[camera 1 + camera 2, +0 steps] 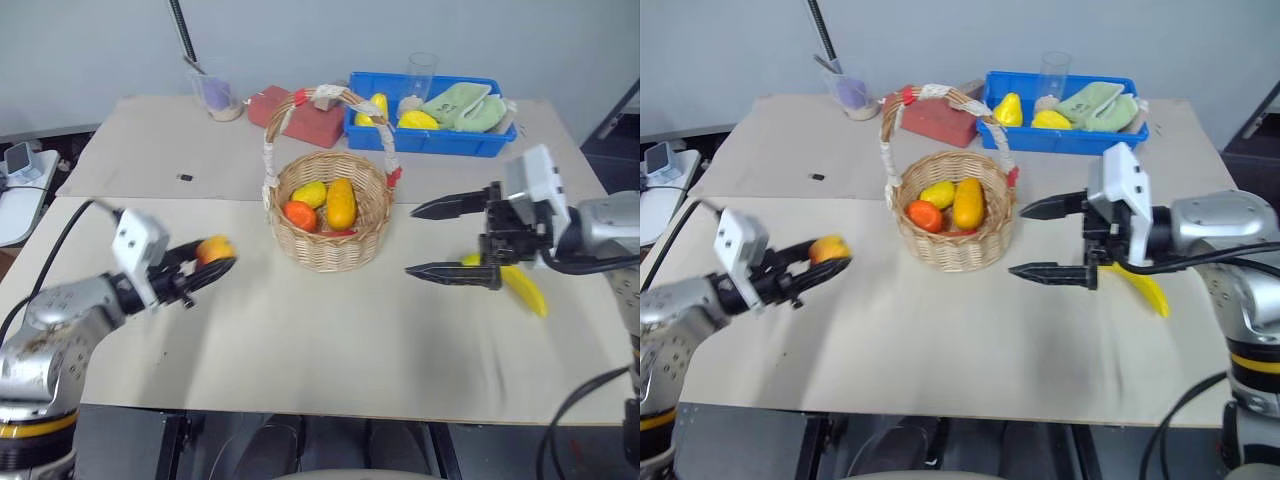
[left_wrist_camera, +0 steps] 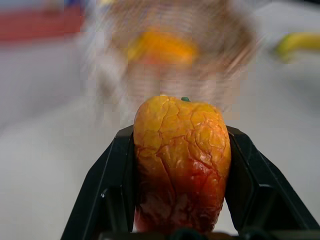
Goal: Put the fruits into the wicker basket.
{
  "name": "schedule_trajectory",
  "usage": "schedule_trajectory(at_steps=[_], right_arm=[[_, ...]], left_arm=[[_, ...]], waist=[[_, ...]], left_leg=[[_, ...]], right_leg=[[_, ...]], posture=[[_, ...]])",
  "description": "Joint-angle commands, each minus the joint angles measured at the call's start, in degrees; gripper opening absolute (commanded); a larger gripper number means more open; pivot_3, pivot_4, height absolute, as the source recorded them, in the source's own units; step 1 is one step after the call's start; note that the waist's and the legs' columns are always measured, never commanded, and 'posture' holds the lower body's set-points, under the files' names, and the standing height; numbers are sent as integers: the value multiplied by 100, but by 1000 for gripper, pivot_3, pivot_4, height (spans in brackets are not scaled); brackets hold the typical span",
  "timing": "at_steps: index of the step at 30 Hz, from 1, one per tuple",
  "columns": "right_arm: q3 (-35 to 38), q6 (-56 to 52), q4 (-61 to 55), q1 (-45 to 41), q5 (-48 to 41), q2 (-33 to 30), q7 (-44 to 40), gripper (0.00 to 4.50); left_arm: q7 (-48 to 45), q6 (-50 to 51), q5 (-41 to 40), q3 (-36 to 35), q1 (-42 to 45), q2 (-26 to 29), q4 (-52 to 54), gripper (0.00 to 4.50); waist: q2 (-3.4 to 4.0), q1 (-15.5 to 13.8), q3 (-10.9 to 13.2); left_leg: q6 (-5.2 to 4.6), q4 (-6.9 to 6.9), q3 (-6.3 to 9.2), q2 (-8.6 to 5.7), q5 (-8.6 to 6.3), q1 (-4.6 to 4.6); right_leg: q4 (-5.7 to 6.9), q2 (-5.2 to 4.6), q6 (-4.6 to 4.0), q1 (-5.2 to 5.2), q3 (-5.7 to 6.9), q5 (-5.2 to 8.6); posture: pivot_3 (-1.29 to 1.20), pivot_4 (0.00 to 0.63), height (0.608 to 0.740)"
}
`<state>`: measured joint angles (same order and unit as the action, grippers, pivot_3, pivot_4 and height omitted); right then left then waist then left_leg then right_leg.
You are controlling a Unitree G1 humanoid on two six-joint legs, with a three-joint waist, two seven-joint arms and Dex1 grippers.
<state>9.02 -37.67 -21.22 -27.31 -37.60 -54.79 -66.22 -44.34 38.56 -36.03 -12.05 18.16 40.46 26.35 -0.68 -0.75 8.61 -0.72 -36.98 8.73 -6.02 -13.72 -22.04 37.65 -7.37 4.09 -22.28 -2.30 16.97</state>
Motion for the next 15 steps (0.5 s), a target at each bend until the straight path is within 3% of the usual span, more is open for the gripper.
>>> schedule_trajectory(at_steps=[1, 4, 7, 8, 10, 15], right_arm=[[403, -134, -287, 130, -181, -85, 277, 4500], [523, -206, -449, 345, -182, -97, 505, 4500], [658, -304, -558, 498, -194, -131, 742, 4500], [712, -326, -569, 543, -181, -146, 817, 4500], [833, -353, -545, 668, -121, -187, 940, 4500], [854, 23, -81, 1113, 574, -440, 1108, 4500]], left_arm=[[437, -271, 424, 608, 777, -427, -269, 1792], [739, -887, 1135, 1216, 1633, -1061, -1151, 1792], [735, -1593, 1681, 1519, 1986, -1339, -1947, 3157], [699, -1761, 1760, 1579, 2057, -1428, -2127, 3801], [568, -1926, 1787, 1650, 2111, -1561, -2277, 4426], [-13, -1771, 1510, 1662, 1969, -1488, -1969, 4426]], waist=[[-1, 31, -1], [-9, 24, 3], [-11, 55, 3], [-11, 60, 4], [-12, 57, 4], [-15, 30, 6]], left_leg=[[0, 0, -1, 0, 0, 0], [-1, -1, -7, 0, 1, -2], [-1, -7, -12, 1, 1, -3], [-2, -7, -14, 1, 1, 0], [-2, -9, -15, 0, 1, -3], [-4, -35, -14, -2, 0, -16]], right_leg=[[-1, 0, 0, 0, -1, 0], [-1, 6, 0, -3, 0, -1], [-1, 7, 1, -4, -3, -3], [1, 7, 1, -1, -4, -3], [0, 6, 3, -3, -4, -4], [-1, 6, 11, -7, -4, -9]], posture=[[0, 150, 740], [0, 150, 740], [0, 150, 740], [0, 150, 740], [0, 150, 740], [0, 150, 740]])
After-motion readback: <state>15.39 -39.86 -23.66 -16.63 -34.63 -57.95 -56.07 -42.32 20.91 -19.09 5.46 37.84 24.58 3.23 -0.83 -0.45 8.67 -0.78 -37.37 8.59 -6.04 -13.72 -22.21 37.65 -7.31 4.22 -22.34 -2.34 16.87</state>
